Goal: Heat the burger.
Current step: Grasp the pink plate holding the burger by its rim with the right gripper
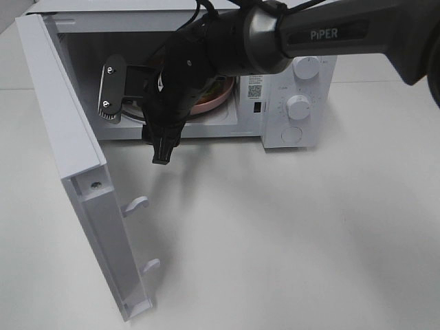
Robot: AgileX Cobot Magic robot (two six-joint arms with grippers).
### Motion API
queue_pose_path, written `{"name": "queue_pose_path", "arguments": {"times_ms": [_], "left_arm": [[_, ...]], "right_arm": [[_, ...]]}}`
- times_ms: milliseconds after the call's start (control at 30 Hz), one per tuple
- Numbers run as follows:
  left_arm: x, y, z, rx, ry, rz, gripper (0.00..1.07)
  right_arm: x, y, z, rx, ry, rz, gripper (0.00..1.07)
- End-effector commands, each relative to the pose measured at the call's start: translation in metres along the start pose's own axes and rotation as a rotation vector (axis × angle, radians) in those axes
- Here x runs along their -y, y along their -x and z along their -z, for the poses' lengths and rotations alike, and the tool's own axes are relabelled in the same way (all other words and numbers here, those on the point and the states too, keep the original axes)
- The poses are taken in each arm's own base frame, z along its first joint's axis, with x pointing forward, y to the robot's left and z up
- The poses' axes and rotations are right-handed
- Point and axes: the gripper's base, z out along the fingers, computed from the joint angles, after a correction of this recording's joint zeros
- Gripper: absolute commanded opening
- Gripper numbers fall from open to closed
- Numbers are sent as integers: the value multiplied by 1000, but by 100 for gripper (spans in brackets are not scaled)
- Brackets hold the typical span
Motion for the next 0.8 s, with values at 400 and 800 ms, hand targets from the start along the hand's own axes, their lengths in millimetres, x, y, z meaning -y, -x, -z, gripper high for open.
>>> {"name": "queue_pose_path", "arguments": {"times_ms": [400,800], "left_arm": [[1,-1,2,31,0,3,0],[1,-1,2,31,0,3,0]], "right_arm": [[14,-16,-4,-78,-67,-91,69],[16,-18,-4,-87,-80,-84,70]]}}
